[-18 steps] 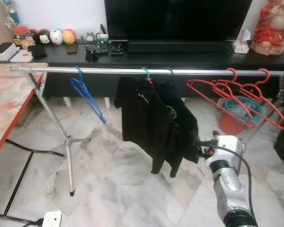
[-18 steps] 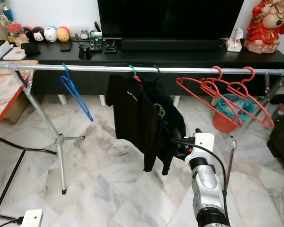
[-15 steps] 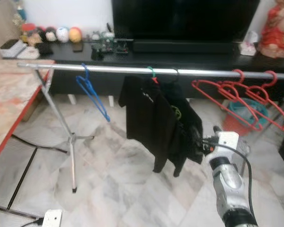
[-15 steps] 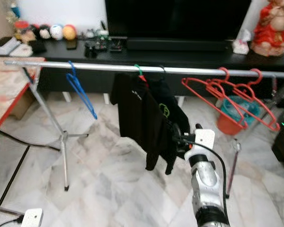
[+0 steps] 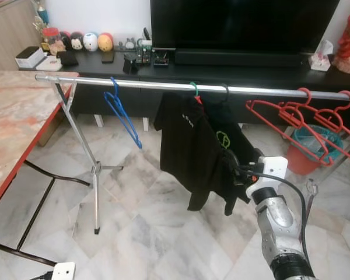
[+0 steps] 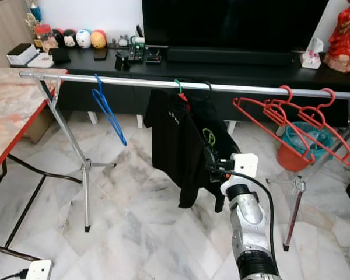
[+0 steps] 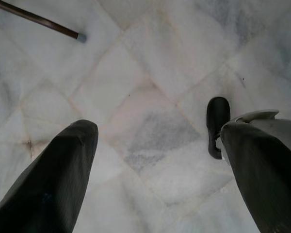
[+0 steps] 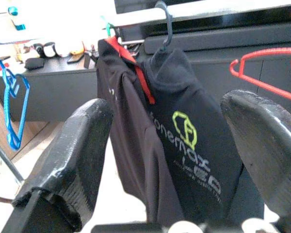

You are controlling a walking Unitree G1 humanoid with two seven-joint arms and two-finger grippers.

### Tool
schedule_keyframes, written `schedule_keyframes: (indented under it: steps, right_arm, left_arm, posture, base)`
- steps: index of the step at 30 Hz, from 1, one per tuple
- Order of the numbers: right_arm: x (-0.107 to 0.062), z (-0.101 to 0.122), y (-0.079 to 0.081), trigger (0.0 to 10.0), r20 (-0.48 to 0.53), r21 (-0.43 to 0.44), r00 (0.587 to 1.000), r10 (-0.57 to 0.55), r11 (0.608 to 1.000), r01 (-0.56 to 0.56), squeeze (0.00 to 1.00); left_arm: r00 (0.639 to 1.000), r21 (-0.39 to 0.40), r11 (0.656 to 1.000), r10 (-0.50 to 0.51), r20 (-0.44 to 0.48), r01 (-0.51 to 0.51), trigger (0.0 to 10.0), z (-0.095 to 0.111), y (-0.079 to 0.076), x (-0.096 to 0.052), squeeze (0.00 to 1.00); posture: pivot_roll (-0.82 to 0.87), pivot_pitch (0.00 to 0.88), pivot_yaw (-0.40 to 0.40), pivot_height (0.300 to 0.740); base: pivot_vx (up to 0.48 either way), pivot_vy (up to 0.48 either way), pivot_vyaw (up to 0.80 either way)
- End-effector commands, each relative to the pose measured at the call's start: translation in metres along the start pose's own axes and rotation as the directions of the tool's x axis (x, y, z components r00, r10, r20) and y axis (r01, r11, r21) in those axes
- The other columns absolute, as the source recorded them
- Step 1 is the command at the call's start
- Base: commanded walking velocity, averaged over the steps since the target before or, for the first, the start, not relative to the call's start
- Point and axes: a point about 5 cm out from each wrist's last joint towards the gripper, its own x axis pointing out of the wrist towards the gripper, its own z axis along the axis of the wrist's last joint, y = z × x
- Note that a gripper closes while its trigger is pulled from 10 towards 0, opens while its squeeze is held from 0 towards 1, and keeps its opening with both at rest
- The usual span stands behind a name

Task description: Hang hanger

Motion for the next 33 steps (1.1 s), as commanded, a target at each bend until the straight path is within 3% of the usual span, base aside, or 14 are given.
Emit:
schedule_keyframes:
  steps: [1,18,33]
  right_arm:
    - [0.003,0.006,-0.003,10.0,0.015,0.007,1.0,0.0,1.0,0.0,0.0]
    - [0.008,0.005,-0.006,10.0,-0.016,0.01,1.0,0.006,1.0,-0.006,0.0]
    - [0.003,0.006,-0.019,10.0,-0.03,-0.013,0.999,0.012,1.0,-0.012,0.0]
  left_arm:
    - [1.0,-0.019,1.0,0.005,0.004,-0.005,10.0,-0.001,0.001,0.0,0.0]
    - [1.0,-0.03,1.0,0.007,0.009,-0.007,10.0,0.001,0.001,0.0,0.0]
    - [1.0,-0.025,1.0,0.003,0.01,-0.003,10.0,0.0,0.001,0.0,0.0]
  posture:
    - [-0.02,0.0,0.013,0.719]
    - [-0.01,0.0,0.013,0.719]
    - [-0.02,0.0,0.012,0.719]
  base:
    - [0.337,0.0,0.0]
    - [0.353,0.0,0.0]
    - [0.278,0.0,0.0]
